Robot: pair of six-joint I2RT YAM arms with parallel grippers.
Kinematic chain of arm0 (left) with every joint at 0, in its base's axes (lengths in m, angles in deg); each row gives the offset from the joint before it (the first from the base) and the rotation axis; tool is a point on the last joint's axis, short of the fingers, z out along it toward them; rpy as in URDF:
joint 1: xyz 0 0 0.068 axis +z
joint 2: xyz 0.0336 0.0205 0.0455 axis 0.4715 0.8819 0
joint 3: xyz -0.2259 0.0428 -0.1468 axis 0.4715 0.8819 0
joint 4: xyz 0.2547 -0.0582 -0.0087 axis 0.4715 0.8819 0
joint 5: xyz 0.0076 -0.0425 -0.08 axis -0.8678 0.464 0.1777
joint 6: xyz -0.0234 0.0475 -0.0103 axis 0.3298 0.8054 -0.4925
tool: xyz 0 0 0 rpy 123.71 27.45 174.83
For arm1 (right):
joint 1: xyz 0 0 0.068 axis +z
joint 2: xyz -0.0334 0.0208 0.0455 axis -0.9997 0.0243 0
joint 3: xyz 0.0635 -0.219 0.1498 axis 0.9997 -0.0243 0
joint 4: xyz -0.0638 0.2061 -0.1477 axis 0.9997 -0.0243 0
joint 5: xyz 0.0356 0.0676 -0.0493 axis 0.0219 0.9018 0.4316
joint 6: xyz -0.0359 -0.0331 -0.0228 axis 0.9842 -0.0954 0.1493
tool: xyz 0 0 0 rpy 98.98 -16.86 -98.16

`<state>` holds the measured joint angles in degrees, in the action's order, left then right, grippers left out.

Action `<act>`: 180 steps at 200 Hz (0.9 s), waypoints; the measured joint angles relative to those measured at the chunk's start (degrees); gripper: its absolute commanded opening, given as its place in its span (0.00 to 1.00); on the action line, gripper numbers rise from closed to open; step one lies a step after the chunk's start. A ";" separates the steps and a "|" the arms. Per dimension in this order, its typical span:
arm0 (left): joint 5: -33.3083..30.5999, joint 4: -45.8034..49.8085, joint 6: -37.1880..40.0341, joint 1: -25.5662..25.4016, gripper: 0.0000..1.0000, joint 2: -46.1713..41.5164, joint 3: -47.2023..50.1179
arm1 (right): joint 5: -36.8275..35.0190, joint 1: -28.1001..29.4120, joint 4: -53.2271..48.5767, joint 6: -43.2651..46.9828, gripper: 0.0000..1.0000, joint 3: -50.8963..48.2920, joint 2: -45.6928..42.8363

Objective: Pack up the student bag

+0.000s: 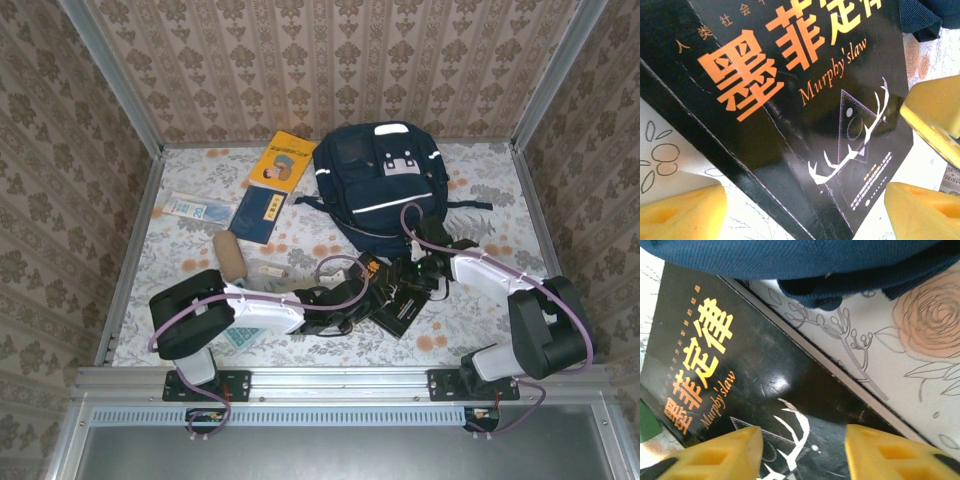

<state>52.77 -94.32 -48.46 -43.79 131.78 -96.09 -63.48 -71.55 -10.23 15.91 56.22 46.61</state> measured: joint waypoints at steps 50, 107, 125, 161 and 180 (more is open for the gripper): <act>-0.72 -2.95 -0.04 0.00 0.85 -0.22 1.46 | 4.28 0.85 1.27 -1.49 0.24 -2.10 0.00; -0.96 -4.55 0.04 0.00 0.85 -0.02 1.79 | 2.36 0.98 -0.17 -1.51 0.40 -2.05 -3.10; -0.96 -4.55 0.07 0.00 0.85 -0.11 1.84 | 0.48 0.70 -0.52 -1.31 0.47 -1.36 -4.90; -0.96 -4.48 0.07 0.00 0.85 -0.22 1.84 | -2.19 -2.23 -0.28 -1.25 0.55 0.28 -3.98; -0.96 -4.48 0.04 0.00 0.86 -0.22 1.88 | -2.67 -4.00 0.70 -1.09 0.57 0.59 -0.83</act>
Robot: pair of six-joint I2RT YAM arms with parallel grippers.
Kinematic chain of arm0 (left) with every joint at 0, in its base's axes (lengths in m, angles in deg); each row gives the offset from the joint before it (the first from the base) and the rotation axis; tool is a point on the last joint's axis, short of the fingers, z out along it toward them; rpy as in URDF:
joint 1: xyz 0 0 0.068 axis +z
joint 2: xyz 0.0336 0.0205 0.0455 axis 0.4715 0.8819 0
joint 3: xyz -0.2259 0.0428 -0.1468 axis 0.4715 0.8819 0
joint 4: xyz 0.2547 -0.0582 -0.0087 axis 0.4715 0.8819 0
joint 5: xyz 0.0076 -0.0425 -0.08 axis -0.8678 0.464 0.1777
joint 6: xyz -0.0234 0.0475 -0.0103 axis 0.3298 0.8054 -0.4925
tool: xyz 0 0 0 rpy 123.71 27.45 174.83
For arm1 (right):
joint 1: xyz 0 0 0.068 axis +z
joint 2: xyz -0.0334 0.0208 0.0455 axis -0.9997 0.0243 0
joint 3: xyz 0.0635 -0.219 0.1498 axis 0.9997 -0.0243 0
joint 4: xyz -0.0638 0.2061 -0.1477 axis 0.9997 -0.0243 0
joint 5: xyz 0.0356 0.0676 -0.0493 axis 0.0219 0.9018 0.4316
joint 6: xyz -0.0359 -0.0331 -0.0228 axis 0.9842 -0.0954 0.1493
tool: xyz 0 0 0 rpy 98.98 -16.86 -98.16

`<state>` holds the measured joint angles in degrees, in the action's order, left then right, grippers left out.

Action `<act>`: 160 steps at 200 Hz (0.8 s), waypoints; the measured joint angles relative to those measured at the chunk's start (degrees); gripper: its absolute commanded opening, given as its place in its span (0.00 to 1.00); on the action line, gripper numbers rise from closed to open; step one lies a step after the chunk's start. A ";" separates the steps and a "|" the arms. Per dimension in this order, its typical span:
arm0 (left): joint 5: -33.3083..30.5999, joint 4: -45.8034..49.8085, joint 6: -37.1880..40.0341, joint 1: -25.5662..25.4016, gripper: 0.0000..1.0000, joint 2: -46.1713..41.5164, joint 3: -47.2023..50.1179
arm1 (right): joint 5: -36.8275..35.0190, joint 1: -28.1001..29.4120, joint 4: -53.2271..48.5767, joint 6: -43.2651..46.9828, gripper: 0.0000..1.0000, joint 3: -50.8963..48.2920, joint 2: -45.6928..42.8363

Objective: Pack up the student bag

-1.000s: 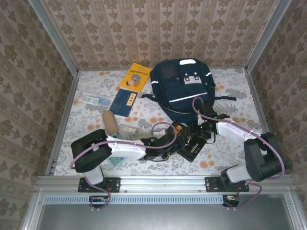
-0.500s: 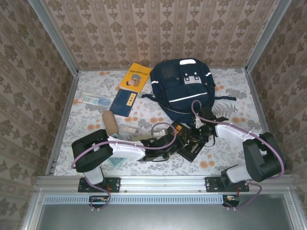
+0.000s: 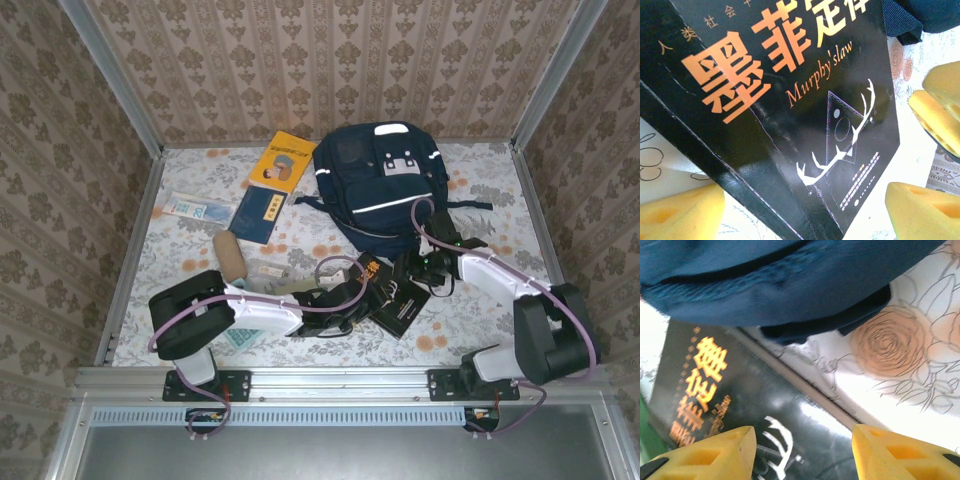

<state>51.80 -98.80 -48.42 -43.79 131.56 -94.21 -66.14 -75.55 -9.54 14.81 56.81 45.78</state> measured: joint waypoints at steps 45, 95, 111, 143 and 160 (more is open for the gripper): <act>-0.02 -0.07 -0.11 0.00 0.86 0.00 0.04 | 1.81 -1.88 2.23 0.87 0.54 0.00 5.70; -0.20 -1.95 -0.20 0.00 0.86 -0.13 1.03 | 5.38 -1.14 4.74 0.81 0.38 0.02 7.56; -0.42 -3.78 -0.20 0.00 0.85 -0.42 2.19 | 5.44 -0.04 6.03 0.87 0.37 -0.02 7.87; -0.63 -7.85 0.59 -0.07 0.80 -0.94 4.59 | 5.35 1.05 9.18 0.90 0.33 -0.20 8.39; -0.61 -9.75 2.08 -0.20 0.80 -1.18 5.62 | 5.38 1.51 10.56 0.90 0.33 -0.20 8.74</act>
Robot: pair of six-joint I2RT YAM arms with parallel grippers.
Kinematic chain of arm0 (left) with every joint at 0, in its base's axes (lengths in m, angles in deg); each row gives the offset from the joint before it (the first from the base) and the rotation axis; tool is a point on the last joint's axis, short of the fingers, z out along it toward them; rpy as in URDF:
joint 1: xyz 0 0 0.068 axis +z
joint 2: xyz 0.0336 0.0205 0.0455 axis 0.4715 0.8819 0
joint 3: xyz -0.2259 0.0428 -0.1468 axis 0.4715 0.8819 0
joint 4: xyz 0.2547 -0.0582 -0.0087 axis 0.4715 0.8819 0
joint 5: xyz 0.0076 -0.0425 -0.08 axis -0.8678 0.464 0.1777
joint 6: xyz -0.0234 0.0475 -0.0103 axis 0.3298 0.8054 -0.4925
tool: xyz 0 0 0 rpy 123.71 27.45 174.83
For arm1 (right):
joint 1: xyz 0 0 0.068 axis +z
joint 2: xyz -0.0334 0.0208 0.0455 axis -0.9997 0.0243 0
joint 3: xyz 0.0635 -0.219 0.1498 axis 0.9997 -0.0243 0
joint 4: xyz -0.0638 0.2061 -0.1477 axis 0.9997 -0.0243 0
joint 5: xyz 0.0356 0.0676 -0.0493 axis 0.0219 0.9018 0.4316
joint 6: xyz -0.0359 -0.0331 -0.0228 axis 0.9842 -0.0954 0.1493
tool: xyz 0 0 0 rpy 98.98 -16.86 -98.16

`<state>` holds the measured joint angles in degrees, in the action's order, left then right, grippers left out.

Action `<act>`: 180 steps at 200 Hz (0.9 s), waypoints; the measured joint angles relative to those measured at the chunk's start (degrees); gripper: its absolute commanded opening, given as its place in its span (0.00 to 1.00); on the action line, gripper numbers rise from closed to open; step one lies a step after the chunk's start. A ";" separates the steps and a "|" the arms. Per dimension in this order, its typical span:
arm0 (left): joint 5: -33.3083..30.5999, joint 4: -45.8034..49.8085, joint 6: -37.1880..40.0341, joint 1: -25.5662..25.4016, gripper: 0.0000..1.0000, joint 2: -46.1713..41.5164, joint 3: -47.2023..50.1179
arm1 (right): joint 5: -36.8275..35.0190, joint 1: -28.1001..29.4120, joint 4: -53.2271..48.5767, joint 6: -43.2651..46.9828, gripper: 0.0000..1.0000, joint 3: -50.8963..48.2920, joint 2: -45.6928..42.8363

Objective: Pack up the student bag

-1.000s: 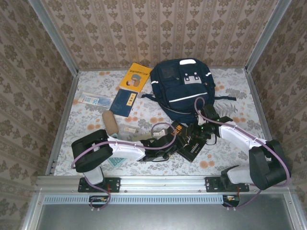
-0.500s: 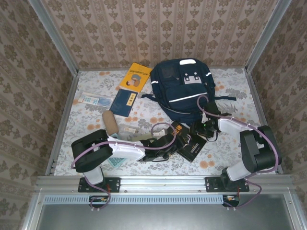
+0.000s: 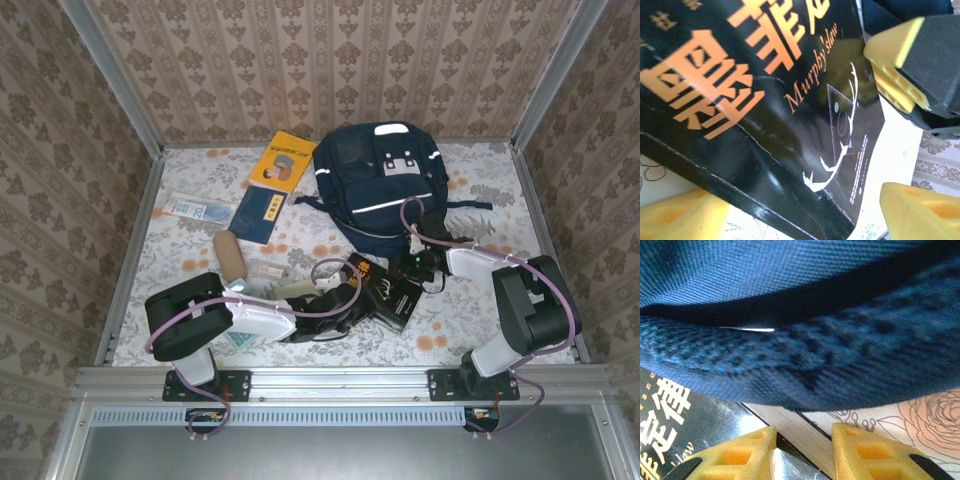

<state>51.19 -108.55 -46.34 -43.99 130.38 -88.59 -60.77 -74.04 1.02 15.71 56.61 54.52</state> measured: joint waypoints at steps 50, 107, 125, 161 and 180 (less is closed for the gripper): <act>-0.50 -4.33 7.21 -1.25 0.79 -0.46 2.10 | 0.68 0.70 0.59 -0.42 0.31 0.02 0.46; -7.23 -6.69 10.10 -1.60 0.79 -2.51 5.57 | 2.56 1.05 0.35 -1.68 0.30 -0.04 0.57; -9.94 -4.83 11.15 -1.29 0.79 -4.24 6.16 | 3.67 1.73 -0.11 -1.92 0.31 -0.20 0.57; -12.63 -3.39 12.17 -0.81 0.73 -6.12 6.14 | 5.22 1.99 -0.04 -2.82 0.31 -0.59 0.57; -12.72 -3.72 12.04 -0.15 0.64 -6.05 6.21 | 5.95 1.99 -0.02 -3.21 0.32 -0.85 0.55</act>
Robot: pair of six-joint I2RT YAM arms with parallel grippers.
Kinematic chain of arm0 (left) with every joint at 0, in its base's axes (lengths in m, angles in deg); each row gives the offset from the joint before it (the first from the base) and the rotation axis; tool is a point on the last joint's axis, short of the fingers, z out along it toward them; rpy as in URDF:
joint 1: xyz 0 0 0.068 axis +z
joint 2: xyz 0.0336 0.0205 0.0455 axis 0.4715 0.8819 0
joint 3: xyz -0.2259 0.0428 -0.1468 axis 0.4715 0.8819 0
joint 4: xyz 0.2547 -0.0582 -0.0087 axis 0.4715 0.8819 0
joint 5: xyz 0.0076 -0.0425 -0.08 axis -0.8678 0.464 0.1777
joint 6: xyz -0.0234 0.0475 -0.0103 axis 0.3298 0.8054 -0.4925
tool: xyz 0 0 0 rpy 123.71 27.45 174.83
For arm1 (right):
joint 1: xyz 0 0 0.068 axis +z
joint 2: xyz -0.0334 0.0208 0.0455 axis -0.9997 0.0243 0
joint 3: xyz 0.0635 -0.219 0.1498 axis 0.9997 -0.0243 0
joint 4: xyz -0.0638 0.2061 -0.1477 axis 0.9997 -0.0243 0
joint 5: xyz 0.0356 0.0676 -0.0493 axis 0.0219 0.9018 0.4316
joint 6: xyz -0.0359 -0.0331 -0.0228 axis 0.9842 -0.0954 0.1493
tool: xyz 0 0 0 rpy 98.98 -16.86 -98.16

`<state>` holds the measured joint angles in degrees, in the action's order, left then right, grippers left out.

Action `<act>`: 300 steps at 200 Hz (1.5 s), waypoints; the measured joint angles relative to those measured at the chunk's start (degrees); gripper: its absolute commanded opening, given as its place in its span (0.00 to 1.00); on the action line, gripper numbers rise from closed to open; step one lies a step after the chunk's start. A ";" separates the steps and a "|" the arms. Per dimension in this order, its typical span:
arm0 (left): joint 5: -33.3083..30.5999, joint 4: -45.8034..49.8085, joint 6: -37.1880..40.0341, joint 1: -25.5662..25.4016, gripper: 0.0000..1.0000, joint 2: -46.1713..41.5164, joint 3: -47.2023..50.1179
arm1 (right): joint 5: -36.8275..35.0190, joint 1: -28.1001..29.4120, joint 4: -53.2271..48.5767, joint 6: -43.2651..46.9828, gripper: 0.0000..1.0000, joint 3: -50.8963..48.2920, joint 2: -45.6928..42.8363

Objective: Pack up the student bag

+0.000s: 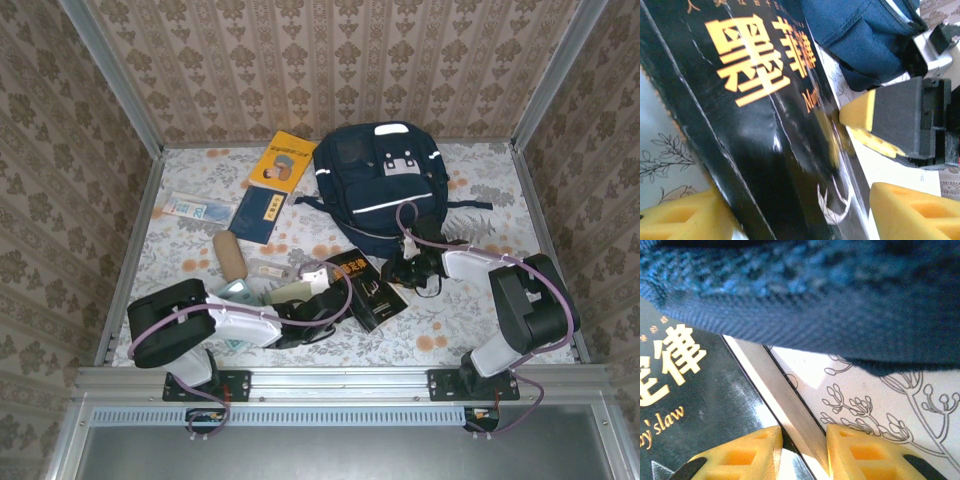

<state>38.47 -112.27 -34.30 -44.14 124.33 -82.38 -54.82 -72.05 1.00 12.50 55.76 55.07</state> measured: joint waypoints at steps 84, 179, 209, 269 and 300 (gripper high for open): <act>0.22 -2.23 0.39 0.70 0.31 0.48 -0.85 | 0.28 0.02 -0.15 -1.29 0.39 -0.74 -0.81; 2.58 15.87 5.86 2.69 0.00 -13.16 -7.08 | 0.96 -0.35 -7.91 -4.66 0.80 1.53 -16.28; 4.70 22.82 9.07 6.29 0.00 -20.55 -7.21 | 3.72 -1.46 -7.41 -6.05 0.81 4.22 -18.99; 17.11 30.40 15.67 20.87 0.00 -29.75 -9.49 | 12.22 -1.57 0.26 -10.03 0.83 5.42 -18.71; 26.88 30.97 17.16 28.76 0.00 -29.42 -11.69 | 16.92 -1.57 7.28 -13.40 0.87 6.36 -16.22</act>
<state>65.36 -81.30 -17.14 -15.37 94.91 -94.08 -37.91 -73.63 8.28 -0.90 62.12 38.85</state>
